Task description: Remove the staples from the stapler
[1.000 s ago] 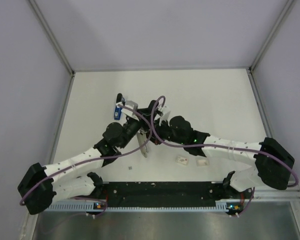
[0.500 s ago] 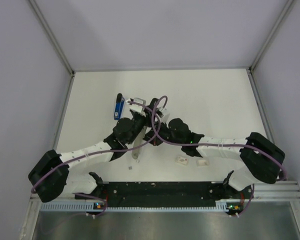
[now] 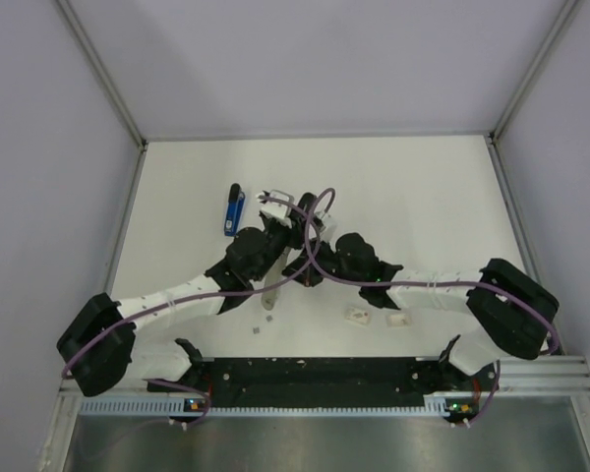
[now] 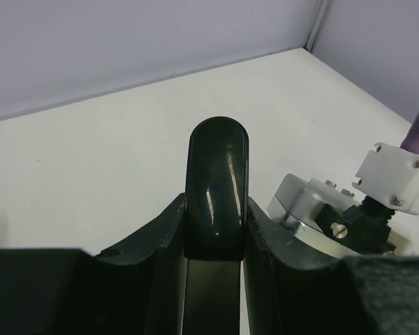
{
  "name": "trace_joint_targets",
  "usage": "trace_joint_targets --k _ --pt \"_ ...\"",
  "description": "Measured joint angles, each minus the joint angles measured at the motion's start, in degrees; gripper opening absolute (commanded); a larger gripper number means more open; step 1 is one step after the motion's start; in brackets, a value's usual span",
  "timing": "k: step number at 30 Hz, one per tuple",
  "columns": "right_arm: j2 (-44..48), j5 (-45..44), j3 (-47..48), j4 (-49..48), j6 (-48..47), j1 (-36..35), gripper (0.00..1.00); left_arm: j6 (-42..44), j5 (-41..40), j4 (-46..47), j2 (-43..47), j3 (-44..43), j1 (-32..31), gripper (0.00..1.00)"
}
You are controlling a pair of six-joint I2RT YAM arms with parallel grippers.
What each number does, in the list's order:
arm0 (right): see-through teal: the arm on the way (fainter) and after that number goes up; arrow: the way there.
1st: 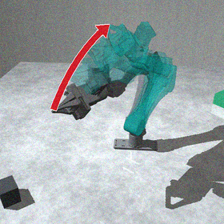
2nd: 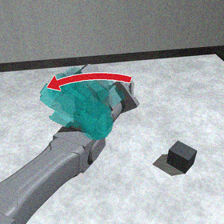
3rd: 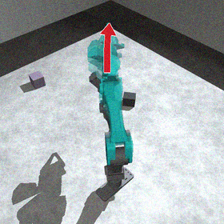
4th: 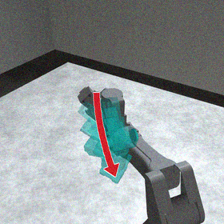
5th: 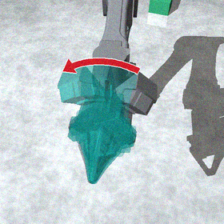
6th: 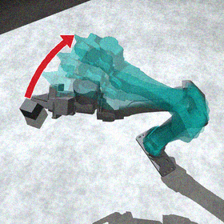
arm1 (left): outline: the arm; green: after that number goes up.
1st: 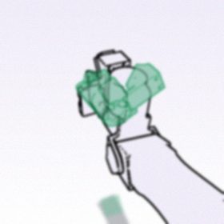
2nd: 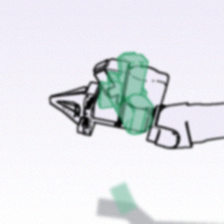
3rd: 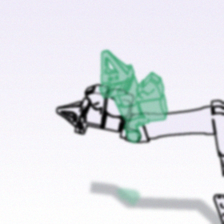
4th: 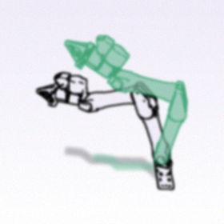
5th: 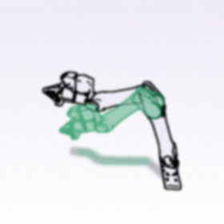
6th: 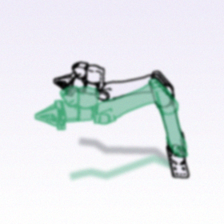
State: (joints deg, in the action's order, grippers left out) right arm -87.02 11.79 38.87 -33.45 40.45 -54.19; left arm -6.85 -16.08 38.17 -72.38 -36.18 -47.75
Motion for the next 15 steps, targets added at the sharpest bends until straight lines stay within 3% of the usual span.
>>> trace_joint_targets --k 9,15 --pt "13.53 -6.12 0.13 13.11 -6.01 2.75 0.0 5.84 -1.55 -3.19 4.28 -5.99 -0.33 0.0" --pt "26.23 -11.32 -1.55 22.43 -9.46 2.73 0.0 8.28 -2.29 -4.22 0.46 -10.97 7.1 0.0"
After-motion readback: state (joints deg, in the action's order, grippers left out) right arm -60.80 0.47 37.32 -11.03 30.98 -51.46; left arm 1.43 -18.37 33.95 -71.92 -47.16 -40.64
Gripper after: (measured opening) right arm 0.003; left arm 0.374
